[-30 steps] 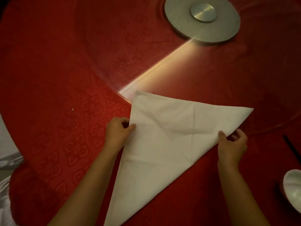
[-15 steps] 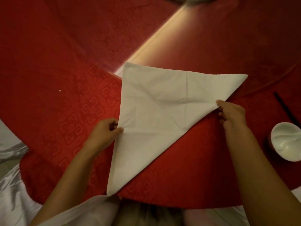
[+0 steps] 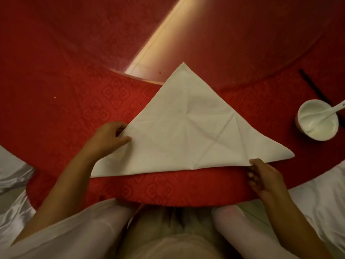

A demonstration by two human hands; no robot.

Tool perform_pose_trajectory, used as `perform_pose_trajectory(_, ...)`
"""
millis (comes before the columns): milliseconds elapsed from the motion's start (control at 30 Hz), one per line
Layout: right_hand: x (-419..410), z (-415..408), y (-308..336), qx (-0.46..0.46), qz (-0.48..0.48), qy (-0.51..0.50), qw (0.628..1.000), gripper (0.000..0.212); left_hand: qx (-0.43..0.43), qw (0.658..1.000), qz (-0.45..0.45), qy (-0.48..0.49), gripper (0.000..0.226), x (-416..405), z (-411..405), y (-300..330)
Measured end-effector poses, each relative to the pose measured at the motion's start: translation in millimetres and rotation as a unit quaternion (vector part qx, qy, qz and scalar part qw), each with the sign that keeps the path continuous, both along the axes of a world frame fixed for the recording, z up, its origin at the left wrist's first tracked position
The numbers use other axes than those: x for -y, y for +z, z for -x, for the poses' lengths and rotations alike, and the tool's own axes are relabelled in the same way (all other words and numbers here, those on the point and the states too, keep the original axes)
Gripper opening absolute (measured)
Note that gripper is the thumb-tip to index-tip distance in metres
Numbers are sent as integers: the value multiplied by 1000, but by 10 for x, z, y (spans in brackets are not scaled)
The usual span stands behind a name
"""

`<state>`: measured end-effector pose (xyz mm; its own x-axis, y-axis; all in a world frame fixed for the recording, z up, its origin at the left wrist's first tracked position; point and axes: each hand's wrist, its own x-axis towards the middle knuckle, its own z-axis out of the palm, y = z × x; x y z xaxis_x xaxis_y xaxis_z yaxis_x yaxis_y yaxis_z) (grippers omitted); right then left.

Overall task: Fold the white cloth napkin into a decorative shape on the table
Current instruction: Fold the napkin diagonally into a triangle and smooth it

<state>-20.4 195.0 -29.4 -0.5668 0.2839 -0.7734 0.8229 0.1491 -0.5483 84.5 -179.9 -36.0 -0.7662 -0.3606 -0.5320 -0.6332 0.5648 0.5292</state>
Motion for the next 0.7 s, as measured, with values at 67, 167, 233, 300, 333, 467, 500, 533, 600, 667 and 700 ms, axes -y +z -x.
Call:
perform_pose_trajectory(67, -72, 14, -8, -9, 1, -31, 999, 9, -25, 999, 28, 4, 16, -94, 12, 5)
perform_pose_trajectory(167, -175, 135, -3, -48, -17, -82, 995, 12, -46, 996, 74, 6, 11, -211, 43, -27)
perform_pose_trajectory(233, -242, 209, 2, -74, -22, -110, 991, 14, -49, 993, 110, 20, 20, -282, 57, -59)
perform_pose_trajectory(300, -297, 259, 1, -90, -11, -130, 987, 15, -70, 981, 176, 32, 37, -370, 51, -64)
perform_pose_trajectory(333, -326, 276, 1, -96, -3, -137, 986, 15, -99, 971, 213, 40, 45, -451, 43, -57)
perform_pose_trajectory(467, -457, 319, -21, -102, 22, -151, 983, 13, -217, 952, 216, 21, 55, -1063, 129, -10)
perform_pose_trajectory(500, -494, 327, -33, -100, 28, -153, 983, 13, -221, 953, 206, -10, 57, -1258, 183, -36)
perform_pose_trajectory(533, -516, 332, -44, -97, 32, -154, 983, 13, -217, 954, 203, -48, 59, -1445, 233, -72)
perform_pose_trajectory(600, -581, 347, -71, -91, 38, -152, 983, 13, -196, 951, 201, -127, 60, -1800, 341, -169)
perform_pose_trajectory(667, -639, 354, -86, -87, 48, -139, 985, 12, -160, 947, 204, -189, 61, -2074, 413, -298)
perform_pose_trajectory(700, -665, 363, -85, -87, 51, -133, 986, 10, -139, 945, 210, -209, 61, -2173, 428, -372)
